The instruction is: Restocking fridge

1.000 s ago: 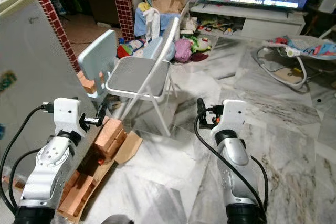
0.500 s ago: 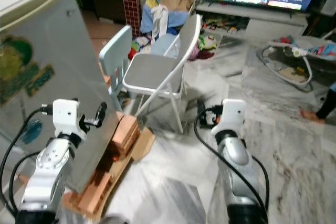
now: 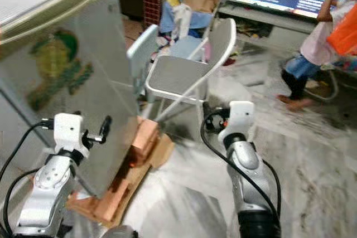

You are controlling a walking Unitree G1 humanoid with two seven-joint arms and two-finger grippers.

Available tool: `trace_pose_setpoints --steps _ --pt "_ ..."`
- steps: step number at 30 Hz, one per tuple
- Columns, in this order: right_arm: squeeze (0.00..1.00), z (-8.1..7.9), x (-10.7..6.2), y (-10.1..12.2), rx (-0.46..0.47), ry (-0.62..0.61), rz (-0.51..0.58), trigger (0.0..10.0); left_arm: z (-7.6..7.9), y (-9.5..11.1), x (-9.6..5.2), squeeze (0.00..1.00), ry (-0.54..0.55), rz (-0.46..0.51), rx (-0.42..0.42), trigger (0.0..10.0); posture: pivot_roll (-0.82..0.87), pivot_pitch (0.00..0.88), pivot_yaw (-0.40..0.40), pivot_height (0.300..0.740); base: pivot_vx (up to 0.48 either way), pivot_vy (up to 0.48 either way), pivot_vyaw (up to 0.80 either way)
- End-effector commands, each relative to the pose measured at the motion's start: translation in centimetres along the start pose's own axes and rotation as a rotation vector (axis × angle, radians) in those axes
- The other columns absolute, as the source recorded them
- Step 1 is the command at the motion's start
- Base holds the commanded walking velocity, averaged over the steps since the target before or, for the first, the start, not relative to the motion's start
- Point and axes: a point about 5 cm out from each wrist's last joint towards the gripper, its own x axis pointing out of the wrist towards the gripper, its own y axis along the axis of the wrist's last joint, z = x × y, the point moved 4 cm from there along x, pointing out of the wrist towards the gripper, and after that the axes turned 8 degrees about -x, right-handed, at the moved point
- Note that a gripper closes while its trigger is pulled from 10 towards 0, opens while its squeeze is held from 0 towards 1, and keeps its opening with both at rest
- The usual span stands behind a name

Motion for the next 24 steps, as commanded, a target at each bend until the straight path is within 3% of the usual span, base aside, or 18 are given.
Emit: trace_pose_setpoints --steps 1,6,10,24 --pt "0.00 -0.2 0.0 0.0 0.008 -0.008 0.000 10.0 -0.1 0.5 -0.1 0.00 -0.019 0.007 0.028 10.0 0.10 0.000 -0.031 0.740 0.000 0.480 0.00" --pt "0.00 -0.1 -0.2 -0.2 0.016 -0.028 -0.003 10.0 -0.1 1.0 0.2 0.00 -0.064 0.007 0.053 10.0 0.09 0.000 -0.013 0.740 0.000 0.480 0.00" --pt "0.00 0.1 -0.2 -0.4 0.019 -0.042 -0.006 10.0 0.6 1.9 0.4 0.00 -0.138 0.052 0.125 10.0 0.09 0.000 -0.014 0.740 0.000 0.364 0.00" --pt "0.00 0.4 -0.1 -0.4 0.001 -0.066 -0.014 10.0 2.2 1.7 -0.5 0.00 -0.211 0.044 0.080 10.0 0.10 0.000 -0.020 0.740 0.000 0.000 0.00"
